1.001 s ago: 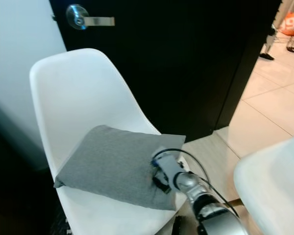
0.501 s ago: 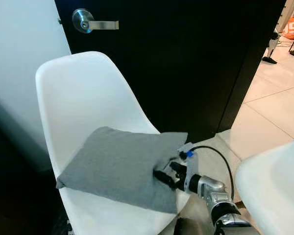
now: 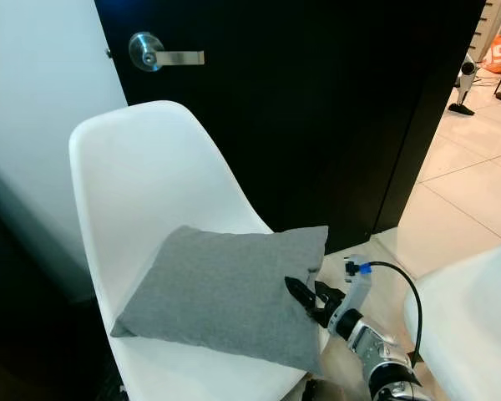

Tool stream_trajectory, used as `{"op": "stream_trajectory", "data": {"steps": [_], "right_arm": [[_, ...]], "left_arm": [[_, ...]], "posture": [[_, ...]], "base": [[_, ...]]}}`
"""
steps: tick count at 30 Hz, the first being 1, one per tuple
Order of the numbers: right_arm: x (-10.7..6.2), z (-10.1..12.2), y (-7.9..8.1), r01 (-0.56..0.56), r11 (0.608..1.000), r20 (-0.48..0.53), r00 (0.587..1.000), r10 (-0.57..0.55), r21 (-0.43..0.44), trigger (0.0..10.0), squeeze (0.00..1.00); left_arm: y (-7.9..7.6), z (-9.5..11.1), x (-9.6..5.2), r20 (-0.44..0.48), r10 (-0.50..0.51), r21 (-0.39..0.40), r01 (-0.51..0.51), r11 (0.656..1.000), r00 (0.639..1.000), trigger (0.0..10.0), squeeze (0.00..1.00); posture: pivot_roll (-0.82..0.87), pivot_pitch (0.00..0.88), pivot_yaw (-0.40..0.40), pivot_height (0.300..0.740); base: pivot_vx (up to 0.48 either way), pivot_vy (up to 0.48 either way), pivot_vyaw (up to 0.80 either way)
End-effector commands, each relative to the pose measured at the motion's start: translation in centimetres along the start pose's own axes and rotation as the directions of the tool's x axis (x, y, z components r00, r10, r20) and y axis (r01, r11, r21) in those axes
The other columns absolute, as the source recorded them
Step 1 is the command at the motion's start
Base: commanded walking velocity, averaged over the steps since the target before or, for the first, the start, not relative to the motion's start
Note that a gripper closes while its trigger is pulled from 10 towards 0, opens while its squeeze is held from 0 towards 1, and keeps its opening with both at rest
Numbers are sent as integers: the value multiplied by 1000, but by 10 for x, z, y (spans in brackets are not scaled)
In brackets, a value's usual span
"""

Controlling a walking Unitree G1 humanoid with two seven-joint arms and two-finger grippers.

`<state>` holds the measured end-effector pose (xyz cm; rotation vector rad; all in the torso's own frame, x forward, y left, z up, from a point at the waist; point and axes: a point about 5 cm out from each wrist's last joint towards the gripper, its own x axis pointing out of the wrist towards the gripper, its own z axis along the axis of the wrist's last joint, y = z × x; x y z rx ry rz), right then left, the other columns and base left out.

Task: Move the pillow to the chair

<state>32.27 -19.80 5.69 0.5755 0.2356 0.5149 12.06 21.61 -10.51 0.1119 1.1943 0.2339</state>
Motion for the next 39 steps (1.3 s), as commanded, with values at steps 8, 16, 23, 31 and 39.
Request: {"op": "stream_trajectory", "data": {"steps": [8,16,23,31,39], "right_arm": [[6,-6,9,-58,997,22,998,57,52,10000,0],[11,-17,8,28,1000,-115,993,-30,-14,10000,0],[-8,-65,-3,45,929,-533,808,-251,-369,10000,0],[-23,-65,-21,186,844,-535,700,-473,-503,10000,0],[-18,-53,-24,252,801,-451,717,-531,-542,10000,0]], "left_arm": [[-1,12,1,38,-37,1,37,999,999,10000,0],[3,2,0,9,-17,-33,17,999,1000,10000,0],[4,-5,0,-4,-14,-41,14,999,1000,10000,0],[9,-19,-2,-34,-4,-37,3,999,999,10000,0],[13,-23,-2,-43,15,-48,-17,999,999,10000,0]], "posture": [[-42,40,-22,636],[-1,28,-43,665],[19,41,-45,689],[40,53,-49,718],[72,67,-73,740]], "base": [[0,0,0],[0,0,0],[0,0,0],[0,0,0],[0,0,0]]}}
